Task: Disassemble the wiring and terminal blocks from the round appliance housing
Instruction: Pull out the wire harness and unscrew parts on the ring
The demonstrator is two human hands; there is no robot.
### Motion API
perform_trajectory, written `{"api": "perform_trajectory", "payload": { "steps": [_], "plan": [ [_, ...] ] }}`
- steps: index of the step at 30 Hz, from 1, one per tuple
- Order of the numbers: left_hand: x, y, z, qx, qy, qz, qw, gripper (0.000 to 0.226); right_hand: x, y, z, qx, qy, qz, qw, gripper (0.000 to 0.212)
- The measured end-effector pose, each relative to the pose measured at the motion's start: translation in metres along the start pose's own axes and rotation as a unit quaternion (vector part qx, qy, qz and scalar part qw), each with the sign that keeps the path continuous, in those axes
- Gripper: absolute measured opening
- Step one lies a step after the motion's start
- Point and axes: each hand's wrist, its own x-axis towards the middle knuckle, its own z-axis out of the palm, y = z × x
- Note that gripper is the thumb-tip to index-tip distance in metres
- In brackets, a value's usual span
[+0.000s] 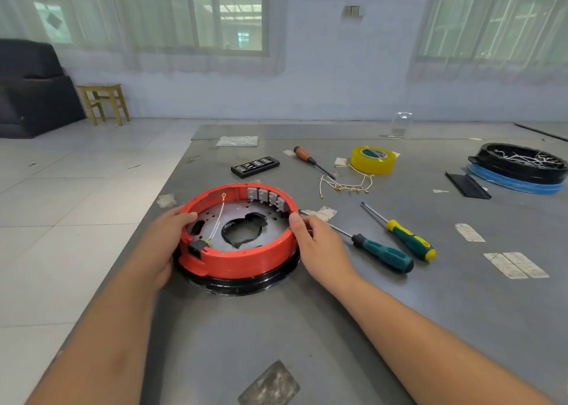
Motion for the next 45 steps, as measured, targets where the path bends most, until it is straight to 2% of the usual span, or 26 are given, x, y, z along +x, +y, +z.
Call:
{"api": "perform_trajectory", "payload": {
  "steps": [4,7,12,16,19,21,25,29,32,34,37,40,42,45],
  "plan": [
    [-0.002,-0.016,0.013,-0.035,0.032,0.047,0.998,0.034,0.015,-0.004,0.010,-0.004,0.019,0.007,1.000,0.052],
    [-0.009,-0.020,0.025,-0.057,0.107,0.078,0.990,0.035,0.016,-0.002,0.017,0.004,0.003,0.011,1.000,0.048],
    [-0.016,-0.024,0.042,-0.072,0.184,0.131,0.972,0.031,0.007,-0.006,0.021,0.133,-0.012,0.006,0.991,0.075],
    [-0.015,-0.027,0.045,-0.070,0.218,0.146,0.962,0.054,0.000,-0.015,0.027,0.144,-0.002,0.032,0.989,0.082],
    [-0.017,-0.027,0.043,-0.070,0.240,0.156,0.956,0.055,-0.005,-0.025,0.021,0.204,-0.039,0.059,0.976,0.080],
    [-0.019,-0.026,0.043,-0.075,0.241,0.165,0.954,0.052,-0.008,-0.029,0.018,0.281,-0.087,0.082,0.952,0.082],
    [-0.025,-0.024,0.046,-0.077,0.229,0.204,0.949,0.051,-0.016,-0.030,0.021,0.386,-0.147,0.126,0.902,0.098],
    [-0.031,-0.022,0.047,-0.073,0.206,0.232,0.948,0.059,-0.013,-0.021,0.019,0.479,-0.135,0.126,0.858,0.110],
    [-0.033,-0.023,0.051,-0.023,0.168,0.243,0.955,0.053,-0.006,-0.014,0.015,0.498,-0.108,0.133,0.850,0.096],
    [-0.034,-0.026,0.052,-0.018,0.138,0.242,0.960,0.056,-0.002,-0.012,0.012,0.501,-0.086,0.125,0.852,0.085],
    [-0.036,-0.027,0.056,-0.056,0.065,0.222,0.971,0.065,0.003,-0.009,0.008,0.510,-0.049,0.092,0.854,0.073],
    [-0.041,-0.028,0.062,-0.125,-0.035,0.212,0.969,0.067,0.008,-0.006,0.002,0.513,-0.031,0.053,0.856,0.069],
    [-0.044,-0.029,0.065,-0.175,-0.069,0.163,0.969,0.076,0.010,-0.005,-0.001,0.512,-0.015,0.026,0.858,0.071],
    [-0.046,-0.028,0.061,-0.231,-0.117,0.034,0.965,0.083,0.011,-0.004,-0.005,0.509,0.004,-0.006,0.861,0.076]
  ]
}}
